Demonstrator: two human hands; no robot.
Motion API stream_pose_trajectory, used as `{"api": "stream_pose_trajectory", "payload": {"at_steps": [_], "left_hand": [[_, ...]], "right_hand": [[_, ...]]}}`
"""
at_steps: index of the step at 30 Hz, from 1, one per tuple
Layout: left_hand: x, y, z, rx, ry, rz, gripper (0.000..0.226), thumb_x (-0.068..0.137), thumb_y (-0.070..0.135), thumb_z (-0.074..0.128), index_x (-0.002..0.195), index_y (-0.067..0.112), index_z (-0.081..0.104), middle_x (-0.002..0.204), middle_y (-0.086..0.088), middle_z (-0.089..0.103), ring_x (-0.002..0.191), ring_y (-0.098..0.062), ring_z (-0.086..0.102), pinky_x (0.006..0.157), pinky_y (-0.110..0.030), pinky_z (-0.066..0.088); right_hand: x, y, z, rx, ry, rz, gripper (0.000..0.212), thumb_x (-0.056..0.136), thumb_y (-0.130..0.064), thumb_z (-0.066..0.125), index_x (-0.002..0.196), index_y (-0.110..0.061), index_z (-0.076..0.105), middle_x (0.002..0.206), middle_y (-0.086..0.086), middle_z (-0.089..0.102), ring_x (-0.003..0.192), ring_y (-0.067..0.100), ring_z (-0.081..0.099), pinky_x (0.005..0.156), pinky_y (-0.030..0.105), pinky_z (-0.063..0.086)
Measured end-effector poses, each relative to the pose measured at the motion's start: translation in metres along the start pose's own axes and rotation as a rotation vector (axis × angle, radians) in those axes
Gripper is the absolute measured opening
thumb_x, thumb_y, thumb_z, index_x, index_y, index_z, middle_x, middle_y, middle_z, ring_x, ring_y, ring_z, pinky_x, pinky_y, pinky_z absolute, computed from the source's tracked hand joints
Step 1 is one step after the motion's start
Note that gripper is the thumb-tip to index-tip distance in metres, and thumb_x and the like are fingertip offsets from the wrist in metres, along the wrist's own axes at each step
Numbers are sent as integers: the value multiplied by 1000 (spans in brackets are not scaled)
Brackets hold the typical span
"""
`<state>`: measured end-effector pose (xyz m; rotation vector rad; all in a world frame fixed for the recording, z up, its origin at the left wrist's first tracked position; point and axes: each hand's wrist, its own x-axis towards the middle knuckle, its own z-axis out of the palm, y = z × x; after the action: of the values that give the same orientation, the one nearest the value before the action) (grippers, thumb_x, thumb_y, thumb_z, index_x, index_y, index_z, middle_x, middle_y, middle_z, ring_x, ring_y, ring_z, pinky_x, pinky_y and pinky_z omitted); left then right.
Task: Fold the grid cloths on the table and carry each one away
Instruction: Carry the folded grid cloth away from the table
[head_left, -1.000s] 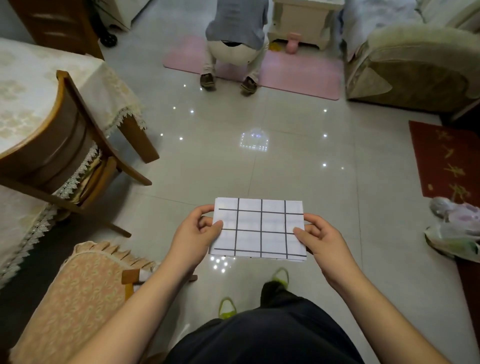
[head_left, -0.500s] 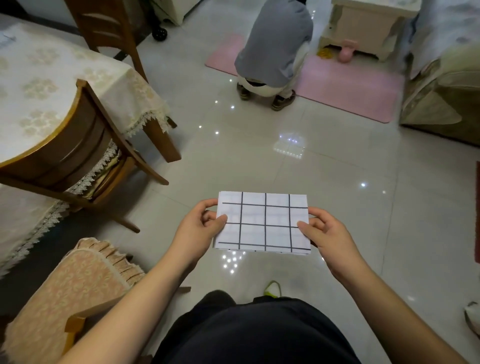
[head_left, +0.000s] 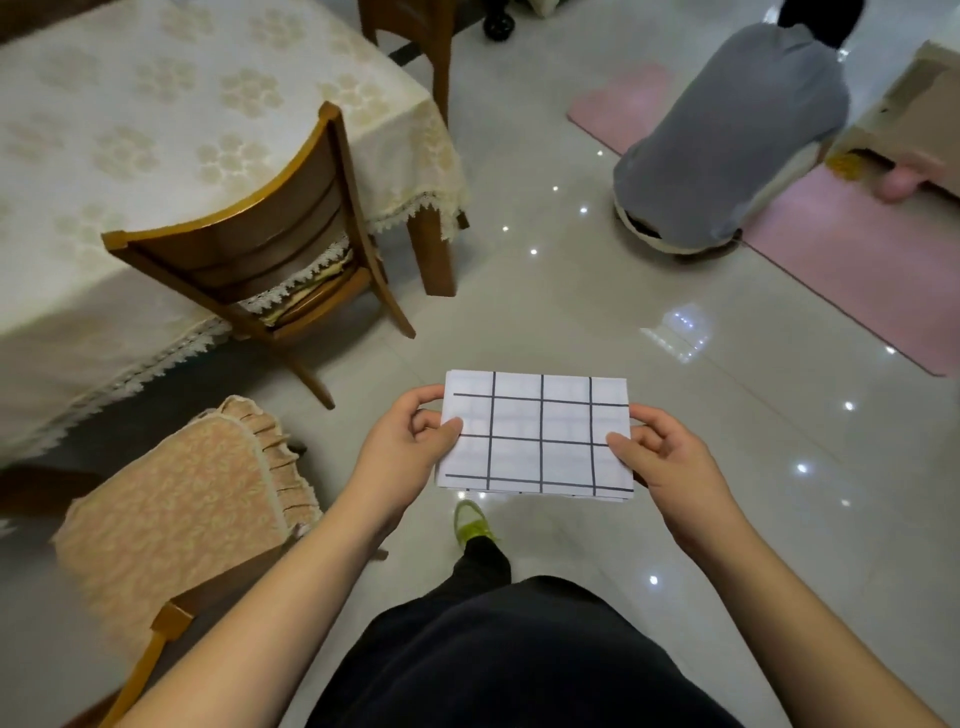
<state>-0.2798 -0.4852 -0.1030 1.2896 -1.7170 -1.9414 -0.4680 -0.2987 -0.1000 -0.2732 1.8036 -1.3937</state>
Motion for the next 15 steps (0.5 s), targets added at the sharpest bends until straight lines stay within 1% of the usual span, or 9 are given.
{"api": "stream_pose_trajectory", "payload": {"at_steps": [5, 7, 10, 15], "left_hand": [[36, 22, -39, -67, 114, 9, 34, 93, 16, 63, 125, 26, 56, 85, -6, 73, 84, -20, 72, 79, -36, 56], [47, 30, -55, -85, 164, 11, 34, 93, 15, 63, 125, 25, 55, 83, -4, 72, 83, -19, 72, 76, -35, 56], [60, 40, -77, -141, 235, -1, 33, 93, 15, 63, 124, 25, 57, 79, 0, 71, 80, -20, 72, 72, -34, 53], [71, 54, -99, -213, 366, 4, 32, 93, 13, 63, 122, 25, 58, 73, 4, 69, 73, -15, 69, 68, -32, 51]], "right_hand": [[59, -47, 42, -43, -116, -33, 26, 92, -7, 61, 113, -23, 64, 78, -1, 69, 78, 15, 70, 78, 31, 51], [81, -64, 62, -65, -165, -46, 26, 92, -6, 61, 113, -22, 64, 75, -3, 69, 75, 13, 69, 75, 28, 50], [110, -85, 89, -91, -235, -56, 26, 93, -5, 60, 114, -19, 63, 69, -7, 65, 69, 10, 67, 69, 24, 49], [153, -110, 123, -120, -364, -50, 27, 92, -6, 61, 115, -19, 64, 72, -2, 64, 69, 13, 65, 70, 28, 49]]}}
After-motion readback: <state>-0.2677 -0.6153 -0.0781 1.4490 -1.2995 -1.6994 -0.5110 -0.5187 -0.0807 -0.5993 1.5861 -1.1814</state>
